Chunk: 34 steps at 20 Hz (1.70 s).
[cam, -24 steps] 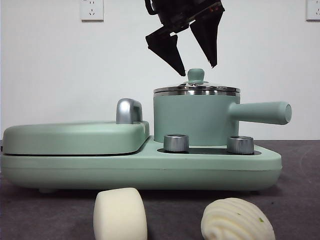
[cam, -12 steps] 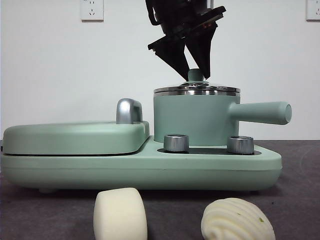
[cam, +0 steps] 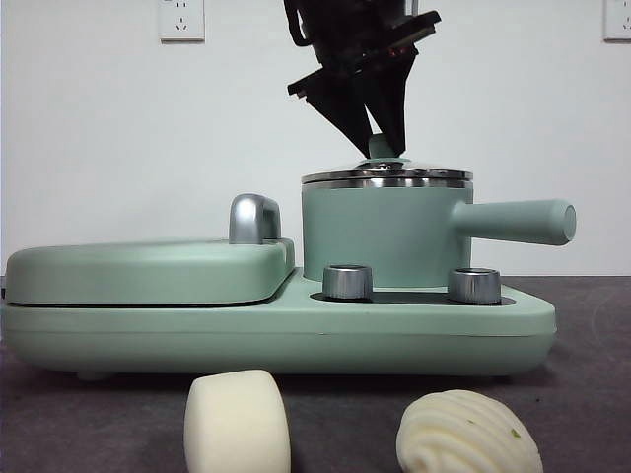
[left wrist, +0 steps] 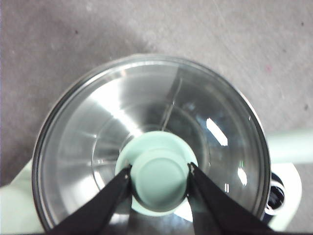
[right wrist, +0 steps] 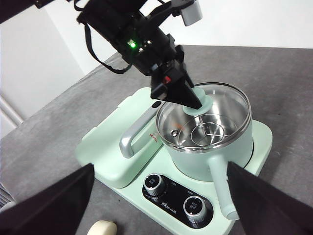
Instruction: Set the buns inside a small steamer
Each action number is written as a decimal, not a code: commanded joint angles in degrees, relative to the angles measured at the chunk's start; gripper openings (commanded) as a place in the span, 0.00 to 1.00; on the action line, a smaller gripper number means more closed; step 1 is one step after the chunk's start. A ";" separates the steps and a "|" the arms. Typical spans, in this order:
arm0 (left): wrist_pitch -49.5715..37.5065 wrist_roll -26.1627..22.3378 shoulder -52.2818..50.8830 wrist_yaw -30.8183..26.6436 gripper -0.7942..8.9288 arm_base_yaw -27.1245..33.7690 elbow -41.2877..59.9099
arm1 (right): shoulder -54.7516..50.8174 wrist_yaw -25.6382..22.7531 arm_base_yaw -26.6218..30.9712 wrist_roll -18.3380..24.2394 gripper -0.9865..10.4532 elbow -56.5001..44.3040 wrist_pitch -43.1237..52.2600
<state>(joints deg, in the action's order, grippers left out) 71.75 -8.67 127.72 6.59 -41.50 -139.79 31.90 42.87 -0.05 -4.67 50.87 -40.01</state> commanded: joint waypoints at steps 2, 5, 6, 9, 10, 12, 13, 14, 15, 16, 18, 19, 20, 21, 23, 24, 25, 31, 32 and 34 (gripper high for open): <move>2.84 0.83 0.50 0.35 0.17 -0.46 -7.08 | 0.22 0.52 -0.20 -1.75 0.46 0.92 1.49; 3.52 0.83 -2.12 0.35 0.14 -0.11 -8.76 | 0.24 2.45 -0.20 -3.37 0.46 0.92 2.86; 4.68 0.83 -3.23 0.35 0.13 0.11 -8.76 | 0.31 2.86 -0.26 -4.50 0.46 0.92 2.82; 8.33 1.01 -6.51 0.35 0.13 1.75 -8.76 | 1.77 5.25 -2.16 -7.61 0.46 1.11 2.62; 8.33 1.01 -7.65 0.35 0.13 2.62 -8.76 | 2.71 5.07 -3.76 -7.91 0.46 1.53 2.38; 8.07 1.90 -9.68 0.37 0.13 4.76 -8.76 | 4.90 3.15 -8.61 -9.03 0.45 2.75 2.21; 8.07 2.12 -10.62 0.37 0.13 6.08 -8.76 | 6.34 0.72 -12.17 -10.03 0.45 3.58 2.14; 8.15 2.25 -11.34 0.37 0.13 7.21 -8.76 | 7.69 -1.42 -15.43 -10.38 0.45 4.33 1.79; 8.20 2.29 -12.13 0.37 0.13 8.76 -8.76 | 9.49 -4.81 -19.69 -10.91 0.45 5.11 1.16; 8.20 2.29 -12.63 0.37 0.13 10.01 -8.76 | 11.23 -7.78 -23.47 -11.43 0.45 5.66 0.48; 8.41 2.29 -13.46 0.37 0.13 12.44 -8.76 | 15.78 -14.43 -32.30 -13.00 0.45 6.40 -0.57; 8.41 2.32 -13.73 0.37 0.13 13.51 -8.76 | 18.25 -17.05 -36.57 -14.12 0.45 6.56 -0.74; 8.37 2.29 -13.81 0.39 0.13 14.43 -8.76 | 20.68 -19.52 -40.26 -15.54 0.45 6.62 -0.72; 8.39 2.32 -13.81 0.39 0.13 15.37 -8.76 | 23.76 -22.12 -44.46 -16.85 0.45 6.69 -0.72; 8.35 2.56 -13.81 0.44 0.13 16.87 -8.76 | 29.73 -26.23 -50.82 -18.80 0.45 6.95 -0.72; 8.31 2.56 -13.81 0.44 0.13 17.51 -8.76 | 32.65 -27.45 -53.31 -19.58 0.45 7.21 -0.74; 8.26 2.54 -13.81 0.44 0.13 18.14 -8.76 | 36.09 -28.96 -55.80 -20.76 0.45 7.50 -0.72; 8.22 2.80 -13.81 0.48 0.13 20.63 -8.76 | 53.13 -34.05 -62.18 -21.70 0.45 9.03 1.36; 8.22 2.80 -13.81 0.48 0.13 20.83 -8.76 | 55.34 -34.14 -62.29 -21.59 0.45 9.03 1.68; 8.20 3.02 -13.81 0.50 0.13 21.18 -8.76 | 59.08 -33.77 -62.29 -21.27 0.45 9.03 3.61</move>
<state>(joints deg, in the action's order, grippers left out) 80.90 -6.22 114.56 6.76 -20.21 -146.21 90.15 9.08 -61.67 -25.63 58.57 -36.86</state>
